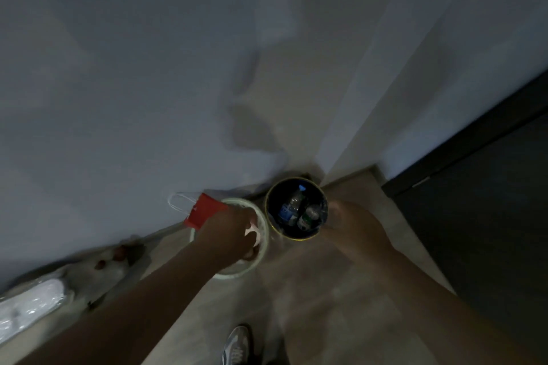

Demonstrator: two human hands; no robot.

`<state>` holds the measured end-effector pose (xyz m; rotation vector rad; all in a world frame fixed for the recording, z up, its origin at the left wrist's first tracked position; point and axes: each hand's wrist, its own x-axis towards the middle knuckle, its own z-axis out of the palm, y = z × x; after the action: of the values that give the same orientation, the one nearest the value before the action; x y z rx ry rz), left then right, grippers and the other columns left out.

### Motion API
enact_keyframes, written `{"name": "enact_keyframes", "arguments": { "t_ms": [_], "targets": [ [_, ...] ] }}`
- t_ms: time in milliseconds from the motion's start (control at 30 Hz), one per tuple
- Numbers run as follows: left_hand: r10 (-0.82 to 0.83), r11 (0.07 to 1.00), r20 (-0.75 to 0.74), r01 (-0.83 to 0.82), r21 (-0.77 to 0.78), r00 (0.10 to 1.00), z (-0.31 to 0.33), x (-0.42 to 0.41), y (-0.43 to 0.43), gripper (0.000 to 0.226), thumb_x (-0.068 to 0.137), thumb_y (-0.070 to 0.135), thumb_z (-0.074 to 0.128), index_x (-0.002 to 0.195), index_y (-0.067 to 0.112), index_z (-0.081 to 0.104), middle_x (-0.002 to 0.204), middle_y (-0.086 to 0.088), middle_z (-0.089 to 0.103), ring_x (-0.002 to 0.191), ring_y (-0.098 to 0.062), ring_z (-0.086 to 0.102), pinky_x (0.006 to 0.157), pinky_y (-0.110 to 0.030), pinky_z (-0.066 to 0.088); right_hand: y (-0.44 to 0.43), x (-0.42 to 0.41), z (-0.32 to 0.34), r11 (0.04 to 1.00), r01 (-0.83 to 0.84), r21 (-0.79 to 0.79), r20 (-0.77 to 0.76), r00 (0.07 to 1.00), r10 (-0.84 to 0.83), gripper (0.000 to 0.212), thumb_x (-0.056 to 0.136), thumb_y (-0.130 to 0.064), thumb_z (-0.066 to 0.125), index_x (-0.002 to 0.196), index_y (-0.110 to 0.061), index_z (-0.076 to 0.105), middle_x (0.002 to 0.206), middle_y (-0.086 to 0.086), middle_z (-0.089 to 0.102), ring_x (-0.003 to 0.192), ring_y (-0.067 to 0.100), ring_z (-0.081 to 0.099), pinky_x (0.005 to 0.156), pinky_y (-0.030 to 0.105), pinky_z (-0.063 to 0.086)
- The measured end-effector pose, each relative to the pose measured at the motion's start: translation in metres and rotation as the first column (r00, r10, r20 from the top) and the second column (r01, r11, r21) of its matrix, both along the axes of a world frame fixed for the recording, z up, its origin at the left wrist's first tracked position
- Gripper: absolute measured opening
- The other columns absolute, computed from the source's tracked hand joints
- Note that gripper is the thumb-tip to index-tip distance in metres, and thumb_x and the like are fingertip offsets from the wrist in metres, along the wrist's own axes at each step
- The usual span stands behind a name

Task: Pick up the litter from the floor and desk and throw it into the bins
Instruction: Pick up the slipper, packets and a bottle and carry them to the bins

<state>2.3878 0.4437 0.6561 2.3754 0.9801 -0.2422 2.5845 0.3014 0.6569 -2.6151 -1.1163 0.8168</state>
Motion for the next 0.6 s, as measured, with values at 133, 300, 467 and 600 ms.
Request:
{"name": "enact_keyframes", "arguments": {
  "t_ms": [133, 300, 467, 600],
  "targets": [
    [0.080, 0.995, 0.064, -0.084, 0.048, 0.995, 0.080, -0.020, -0.020, 0.029, 0.086, 0.026, 0.059, 0.114, 0.028, 0.063, 0.115, 0.004, 0.064, 0.106, -0.017, 0.060, 0.090, -0.026, 0.047, -0.013, -0.012, 0.084, 0.978, -0.183, 0.105, 0.108, 0.979, 0.172, 0.045, 0.075, -0.044, 0.065, 0.113, -0.020, 0.059, 0.106, -0.001, 0.064, 0.101, 0.020, 0.060, 0.073, 0.024, 0.034],
    [0.113, 0.981, 0.153, -0.135, 0.136, 0.982, 0.172, -0.060, -0.068, 0.029, 0.087, 0.029, 0.060, 0.116, 0.026, 0.062, 0.112, 0.005, 0.064, 0.102, -0.012, 0.060, 0.087, -0.023, 0.045, -0.044, -0.035, 0.185, 0.918, -0.352, 0.185, 0.102, 0.936, 0.338, 0.051, 0.088, -0.037, 0.063, 0.134, -0.022, 0.047, 0.128, -0.003, 0.053, 0.117, 0.015, 0.050, 0.093, 0.025, 0.039],
    [0.246, 0.938, 0.259, -0.296, 0.179, 0.934, 0.242, -0.112, -0.118, 0.030, 0.086, 0.029, 0.061, 0.116, 0.029, 0.061, 0.112, 0.011, 0.064, 0.097, -0.007, 0.061, 0.084, -0.023, 0.050, -0.061, -0.072, 0.270, 0.800, -0.503, 0.327, 0.198, 0.864, 0.462, 0.047, 0.083, -0.036, 0.067, 0.128, -0.028, 0.053, 0.119, -0.012, 0.057, 0.110, 0.009, 0.054, 0.085, 0.022, 0.042],
    [0.348, 0.875, 0.359, -0.437, 0.207, 0.866, 0.284, -0.161, -0.151, 0.031, 0.087, 0.037, 0.062, 0.118, 0.035, 0.057, 0.109, 0.019, 0.062, 0.092, 0.002, 0.058, 0.083, -0.019, 0.050, -0.061, -0.114, 0.321, 0.665, -0.671, 0.327, 0.264, 0.741, 0.618, 0.050, 0.084, -0.041, 0.065, 0.131, -0.032, 0.050, 0.123, -0.016, 0.053, 0.111, 0.002, 0.050, 0.093, 0.018, 0.040]
  ]
}}
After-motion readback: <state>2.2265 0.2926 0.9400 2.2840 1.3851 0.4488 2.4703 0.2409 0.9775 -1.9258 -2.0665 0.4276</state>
